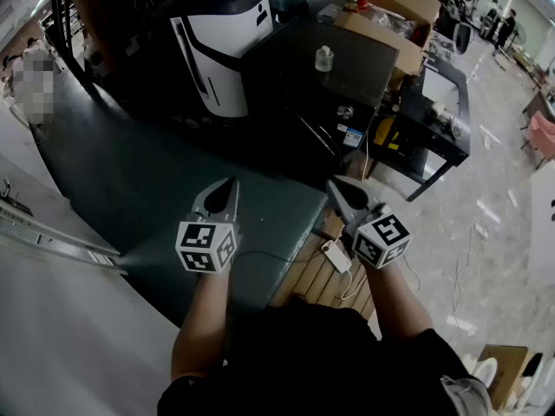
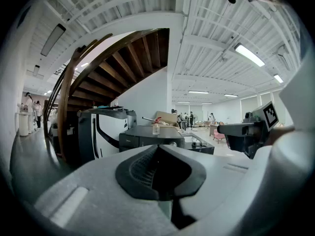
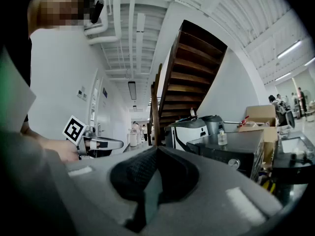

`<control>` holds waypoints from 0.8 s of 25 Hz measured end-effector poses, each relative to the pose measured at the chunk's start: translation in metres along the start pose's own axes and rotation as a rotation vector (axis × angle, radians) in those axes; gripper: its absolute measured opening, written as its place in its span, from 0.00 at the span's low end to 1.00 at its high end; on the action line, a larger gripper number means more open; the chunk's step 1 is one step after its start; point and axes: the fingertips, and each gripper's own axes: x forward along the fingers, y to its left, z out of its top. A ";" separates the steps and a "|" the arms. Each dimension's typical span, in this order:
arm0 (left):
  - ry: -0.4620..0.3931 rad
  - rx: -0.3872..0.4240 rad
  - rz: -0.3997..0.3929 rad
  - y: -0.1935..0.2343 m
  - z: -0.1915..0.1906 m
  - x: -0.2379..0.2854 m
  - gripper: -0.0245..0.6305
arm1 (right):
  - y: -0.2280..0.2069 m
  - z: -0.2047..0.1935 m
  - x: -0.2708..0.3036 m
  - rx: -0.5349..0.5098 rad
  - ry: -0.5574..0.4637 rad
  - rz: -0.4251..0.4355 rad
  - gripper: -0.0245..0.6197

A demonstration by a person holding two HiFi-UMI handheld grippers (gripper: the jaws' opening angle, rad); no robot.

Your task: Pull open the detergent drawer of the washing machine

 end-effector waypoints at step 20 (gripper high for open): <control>0.031 -0.007 -0.008 -0.029 0.001 -0.014 0.05 | 0.012 -0.007 -0.026 -0.075 0.052 0.048 0.04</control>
